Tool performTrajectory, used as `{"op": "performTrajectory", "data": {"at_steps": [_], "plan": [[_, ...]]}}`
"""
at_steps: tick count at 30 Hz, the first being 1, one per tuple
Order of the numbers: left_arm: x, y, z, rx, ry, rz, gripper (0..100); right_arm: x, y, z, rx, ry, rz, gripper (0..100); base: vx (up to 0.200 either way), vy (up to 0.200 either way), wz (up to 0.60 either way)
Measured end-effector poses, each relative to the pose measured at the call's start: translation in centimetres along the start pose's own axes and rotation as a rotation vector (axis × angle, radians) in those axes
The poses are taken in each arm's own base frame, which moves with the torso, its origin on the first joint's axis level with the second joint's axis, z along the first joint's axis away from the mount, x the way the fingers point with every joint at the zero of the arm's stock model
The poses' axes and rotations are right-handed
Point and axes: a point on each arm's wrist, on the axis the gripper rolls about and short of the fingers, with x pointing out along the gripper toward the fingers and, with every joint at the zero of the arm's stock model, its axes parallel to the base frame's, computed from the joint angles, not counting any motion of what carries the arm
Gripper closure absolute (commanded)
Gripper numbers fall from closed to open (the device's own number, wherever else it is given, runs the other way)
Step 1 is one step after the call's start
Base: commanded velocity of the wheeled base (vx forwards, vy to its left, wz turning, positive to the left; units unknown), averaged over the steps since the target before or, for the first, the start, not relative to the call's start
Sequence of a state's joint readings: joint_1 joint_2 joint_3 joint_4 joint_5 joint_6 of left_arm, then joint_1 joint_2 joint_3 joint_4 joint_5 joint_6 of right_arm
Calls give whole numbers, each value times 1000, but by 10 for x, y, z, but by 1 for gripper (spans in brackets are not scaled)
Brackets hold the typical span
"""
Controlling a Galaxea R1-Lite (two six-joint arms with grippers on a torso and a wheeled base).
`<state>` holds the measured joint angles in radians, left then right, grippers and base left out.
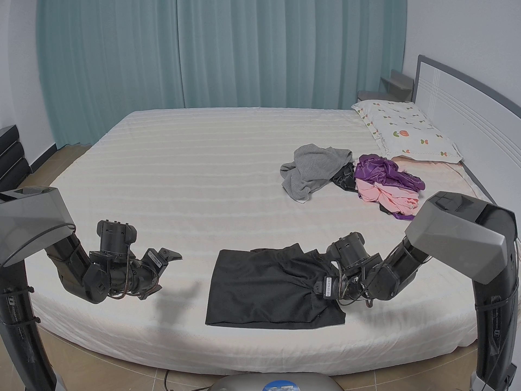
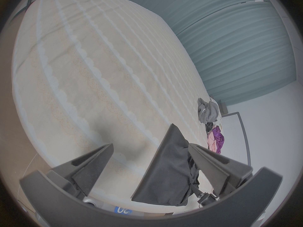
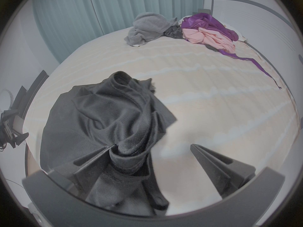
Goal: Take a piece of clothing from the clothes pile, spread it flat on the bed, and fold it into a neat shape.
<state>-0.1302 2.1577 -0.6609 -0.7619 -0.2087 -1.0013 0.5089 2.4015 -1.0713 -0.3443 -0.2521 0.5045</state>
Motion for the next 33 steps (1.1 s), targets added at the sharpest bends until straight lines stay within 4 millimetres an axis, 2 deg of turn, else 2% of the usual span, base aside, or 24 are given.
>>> {"op": "performTrajectory", "data": {"at_steps": [8,14,18,24,25,33], "plan": [[0,0,0,2,0,1,0,-34,-40,-6,-4,38,-49,0,0,0,0],[0,0,0,2,1,1,0,-60,-52,-1,34,2,64,0,0,0,0],[0,0,-1,3,1,1,0,-63,-51,2,44,-19,118,0,0,0,0],[0,0,-1,3,2,2,0,-48,-39,1,63,-15,224,0,0,0,0],[0,0,-1,3,2,2,0,-44,-37,1,70,-8,243,100,0,0,0],[1,0,-1,8,3,2,0,-33,-36,-7,68,68,245,100,0,0,0]]}}
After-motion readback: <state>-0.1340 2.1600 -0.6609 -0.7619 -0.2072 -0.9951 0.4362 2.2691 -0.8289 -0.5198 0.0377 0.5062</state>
